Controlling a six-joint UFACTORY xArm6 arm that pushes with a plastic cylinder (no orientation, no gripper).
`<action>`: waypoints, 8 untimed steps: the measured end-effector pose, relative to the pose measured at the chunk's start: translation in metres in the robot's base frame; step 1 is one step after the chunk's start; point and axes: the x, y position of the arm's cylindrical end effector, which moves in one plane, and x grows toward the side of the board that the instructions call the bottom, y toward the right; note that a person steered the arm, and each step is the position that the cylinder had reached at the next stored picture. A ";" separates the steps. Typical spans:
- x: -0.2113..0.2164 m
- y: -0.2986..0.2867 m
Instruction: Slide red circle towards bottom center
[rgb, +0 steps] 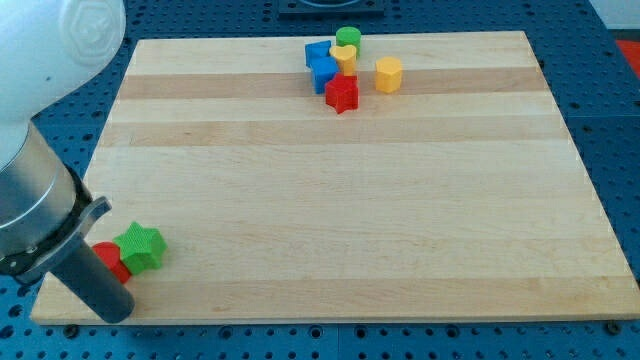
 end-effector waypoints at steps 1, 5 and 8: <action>-0.029 0.004; -0.033 -0.086; -0.069 -0.020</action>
